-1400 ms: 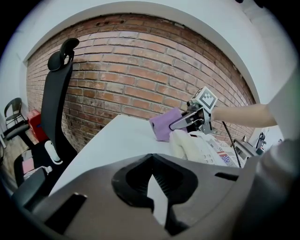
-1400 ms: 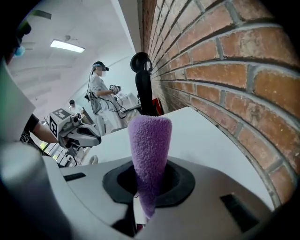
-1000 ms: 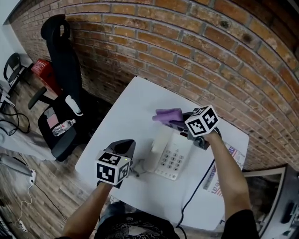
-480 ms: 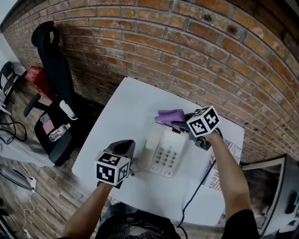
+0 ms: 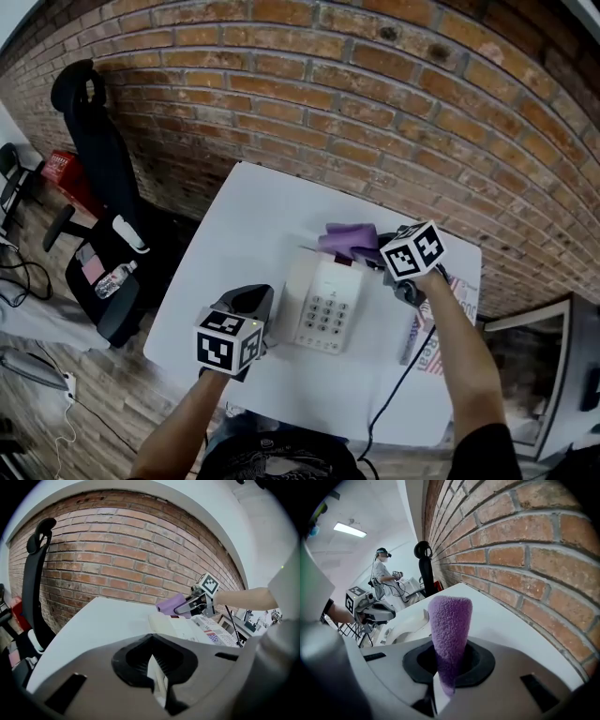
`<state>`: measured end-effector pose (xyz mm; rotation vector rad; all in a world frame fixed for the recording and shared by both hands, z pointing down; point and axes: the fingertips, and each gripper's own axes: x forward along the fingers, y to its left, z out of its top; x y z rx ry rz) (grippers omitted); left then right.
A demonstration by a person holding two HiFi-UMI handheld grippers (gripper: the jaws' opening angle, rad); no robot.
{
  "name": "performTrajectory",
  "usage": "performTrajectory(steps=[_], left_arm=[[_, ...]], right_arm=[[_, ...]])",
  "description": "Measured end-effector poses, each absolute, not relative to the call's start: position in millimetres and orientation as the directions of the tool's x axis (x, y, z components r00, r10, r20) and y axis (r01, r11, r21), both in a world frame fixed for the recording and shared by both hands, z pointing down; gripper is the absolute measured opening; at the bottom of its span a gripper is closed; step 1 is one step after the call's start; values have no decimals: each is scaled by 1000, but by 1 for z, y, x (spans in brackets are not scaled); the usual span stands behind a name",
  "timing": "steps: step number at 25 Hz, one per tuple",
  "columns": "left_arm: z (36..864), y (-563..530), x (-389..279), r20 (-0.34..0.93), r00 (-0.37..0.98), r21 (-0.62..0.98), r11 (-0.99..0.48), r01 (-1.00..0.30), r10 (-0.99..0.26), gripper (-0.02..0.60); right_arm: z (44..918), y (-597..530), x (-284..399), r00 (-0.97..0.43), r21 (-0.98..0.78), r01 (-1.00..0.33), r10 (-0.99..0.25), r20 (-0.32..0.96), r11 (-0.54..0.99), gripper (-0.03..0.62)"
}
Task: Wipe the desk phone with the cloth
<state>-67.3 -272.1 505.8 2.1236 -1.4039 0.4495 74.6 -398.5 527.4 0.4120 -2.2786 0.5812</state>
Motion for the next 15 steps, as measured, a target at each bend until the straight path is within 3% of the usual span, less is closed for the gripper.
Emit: performTrajectory(steps=[15], left_arm=[[466, -277, -57, 485, 472, 239, -408, -881, -736, 5]], right_arm=[[455, -362, 114, -655, -210, -690, -475, 588, 692, 44]])
